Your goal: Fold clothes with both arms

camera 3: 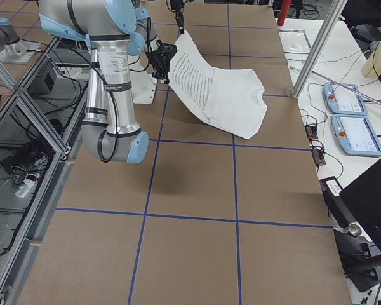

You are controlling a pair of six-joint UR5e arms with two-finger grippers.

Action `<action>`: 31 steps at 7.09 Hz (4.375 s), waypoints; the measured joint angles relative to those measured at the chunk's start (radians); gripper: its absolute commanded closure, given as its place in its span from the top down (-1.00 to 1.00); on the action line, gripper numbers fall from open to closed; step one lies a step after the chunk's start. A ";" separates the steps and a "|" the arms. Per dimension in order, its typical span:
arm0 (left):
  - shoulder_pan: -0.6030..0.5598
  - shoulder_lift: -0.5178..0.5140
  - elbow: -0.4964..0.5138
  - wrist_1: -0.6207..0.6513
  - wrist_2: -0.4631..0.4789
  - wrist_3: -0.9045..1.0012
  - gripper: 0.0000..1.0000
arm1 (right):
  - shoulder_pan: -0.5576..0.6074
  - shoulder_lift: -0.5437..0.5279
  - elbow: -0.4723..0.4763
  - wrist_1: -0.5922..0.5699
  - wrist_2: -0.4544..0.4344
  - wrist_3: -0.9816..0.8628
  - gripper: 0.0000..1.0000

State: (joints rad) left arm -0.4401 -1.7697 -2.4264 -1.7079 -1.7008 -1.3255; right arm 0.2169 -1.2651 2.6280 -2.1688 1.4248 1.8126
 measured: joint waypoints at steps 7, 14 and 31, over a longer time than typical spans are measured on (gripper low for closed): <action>-0.335 -0.437 0.629 -0.026 0.021 0.232 -1.00 | 0.488 0.214 -0.562 0.231 0.153 -0.321 -1.00; -0.325 -0.572 1.172 -0.366 0.067 0.283 -1.00 | 0.563 0.383 -1.166 0.633 0.142 -0.425 -1.00; -0.112 -0.199 0.824 -0.469 0.038 0.251 -0.77 | 0.548 0.339 -1.054 0.672 0.200 -0.559 1.00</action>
State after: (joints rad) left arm -0.5525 -1.9690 -1.6025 -2.1766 -1.6629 -1.0748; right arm 0.7647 -0.9265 1.5745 -1.4972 1.6251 1.2533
